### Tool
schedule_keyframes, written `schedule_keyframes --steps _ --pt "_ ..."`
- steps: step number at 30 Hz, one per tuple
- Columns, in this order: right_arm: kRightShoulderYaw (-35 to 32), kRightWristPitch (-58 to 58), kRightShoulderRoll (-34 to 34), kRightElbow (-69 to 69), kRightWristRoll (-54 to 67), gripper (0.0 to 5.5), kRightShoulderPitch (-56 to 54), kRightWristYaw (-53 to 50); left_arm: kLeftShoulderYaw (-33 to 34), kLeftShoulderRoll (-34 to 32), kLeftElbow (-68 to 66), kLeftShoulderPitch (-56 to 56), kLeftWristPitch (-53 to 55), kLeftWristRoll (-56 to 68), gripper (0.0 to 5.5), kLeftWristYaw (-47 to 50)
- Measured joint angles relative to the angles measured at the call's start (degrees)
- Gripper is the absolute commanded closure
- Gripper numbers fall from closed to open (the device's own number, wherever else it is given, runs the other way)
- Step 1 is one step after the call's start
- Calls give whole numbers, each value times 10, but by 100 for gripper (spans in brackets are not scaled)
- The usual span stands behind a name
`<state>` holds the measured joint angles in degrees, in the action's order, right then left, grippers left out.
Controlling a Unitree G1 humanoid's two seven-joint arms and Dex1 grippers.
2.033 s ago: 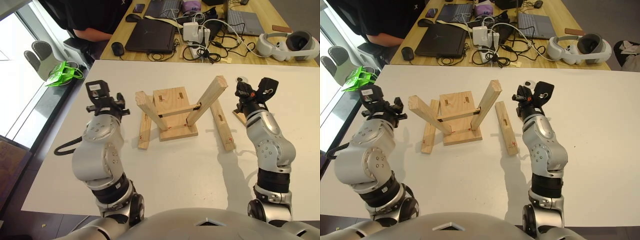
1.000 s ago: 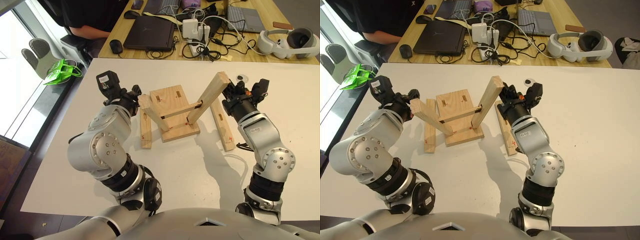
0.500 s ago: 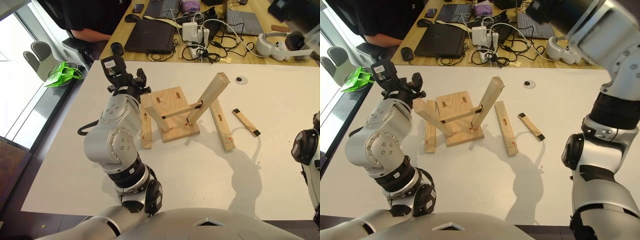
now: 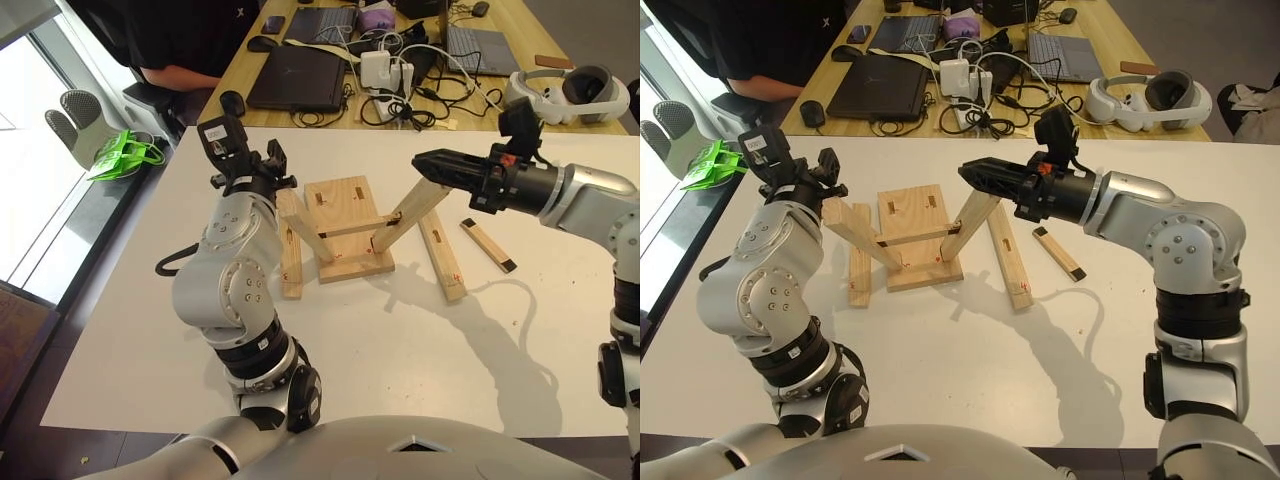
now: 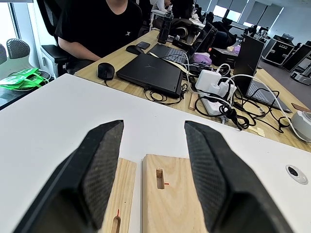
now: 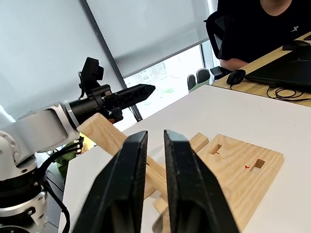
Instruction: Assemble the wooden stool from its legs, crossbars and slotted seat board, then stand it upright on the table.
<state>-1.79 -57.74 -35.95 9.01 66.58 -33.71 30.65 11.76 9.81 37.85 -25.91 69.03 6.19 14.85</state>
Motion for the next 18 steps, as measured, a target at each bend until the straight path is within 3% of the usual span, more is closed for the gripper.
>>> schedule_keyframes --steps 5,8,10,13,18 --pt "-125 12 41 -88 120 485 -166 -52 -7 -3 -7 5 -5 1 318 -2" --pt "-147 19 48 -100 129 485 -183 -61 -8 -4 -9 7 -6 1 318 -4" --pt "-122 4 56 -77 114 485 -129 -48 -11 -4 -10 7 -6 1 318 -4" --pt "-1 -16 37 -19 16 485 -6 -3 -15 -4 -10 8 -7 1 318 -5" --pt "76 78 -2 42 -114 485 24 51 -20 -4 -10 8 -7 1 318 -4"
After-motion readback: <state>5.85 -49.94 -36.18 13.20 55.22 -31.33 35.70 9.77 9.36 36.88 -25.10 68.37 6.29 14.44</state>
